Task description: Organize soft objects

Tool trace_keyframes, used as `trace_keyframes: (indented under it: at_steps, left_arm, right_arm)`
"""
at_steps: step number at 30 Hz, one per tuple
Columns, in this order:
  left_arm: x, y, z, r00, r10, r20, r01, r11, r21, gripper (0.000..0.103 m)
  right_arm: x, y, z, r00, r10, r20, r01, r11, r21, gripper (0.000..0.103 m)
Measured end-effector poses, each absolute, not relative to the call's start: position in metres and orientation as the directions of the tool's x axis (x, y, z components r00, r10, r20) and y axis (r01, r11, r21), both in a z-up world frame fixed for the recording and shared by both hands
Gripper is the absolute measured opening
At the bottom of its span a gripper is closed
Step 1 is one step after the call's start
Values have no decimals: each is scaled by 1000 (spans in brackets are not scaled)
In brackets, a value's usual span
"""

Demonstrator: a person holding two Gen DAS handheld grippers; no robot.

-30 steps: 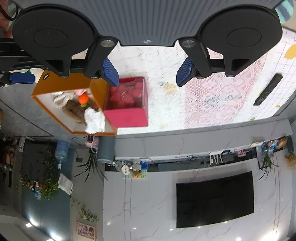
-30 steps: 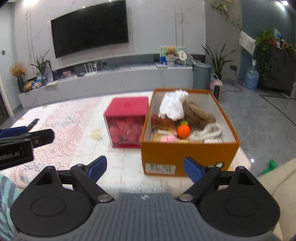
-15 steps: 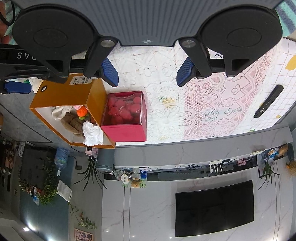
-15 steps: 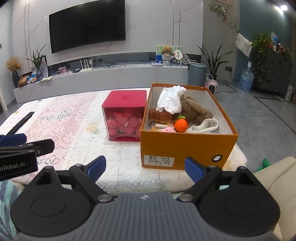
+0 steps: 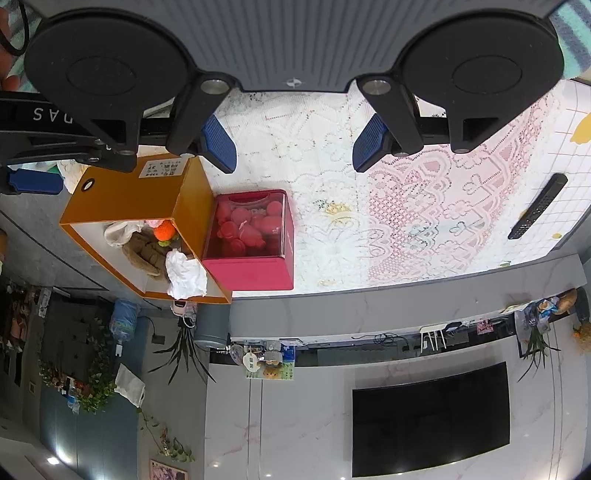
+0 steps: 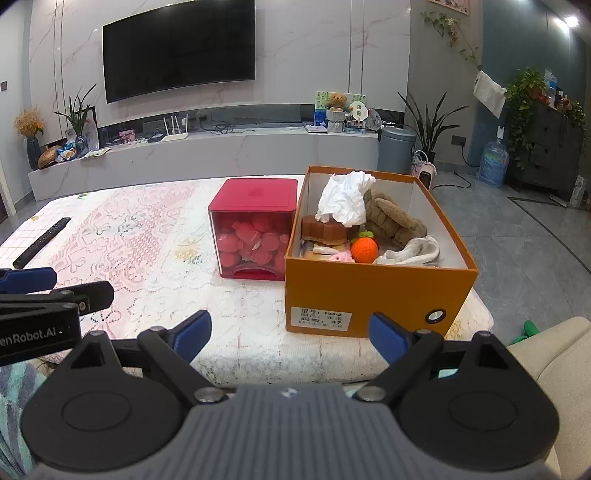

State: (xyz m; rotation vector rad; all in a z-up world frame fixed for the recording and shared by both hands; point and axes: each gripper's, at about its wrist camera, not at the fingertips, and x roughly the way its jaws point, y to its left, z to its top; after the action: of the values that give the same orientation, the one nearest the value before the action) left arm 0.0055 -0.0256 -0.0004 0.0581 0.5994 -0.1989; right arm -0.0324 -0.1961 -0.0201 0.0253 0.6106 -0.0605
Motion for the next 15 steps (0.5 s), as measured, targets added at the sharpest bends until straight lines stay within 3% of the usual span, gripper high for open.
trace_keyframes:
  at_steps: [15]
  left_arm:
    - [5,-26,-1,805,-168,-568,203,979,-3,84]
  right_arm:
    - [-32,-196,-23,814,-47,-578,62,998,6,91]
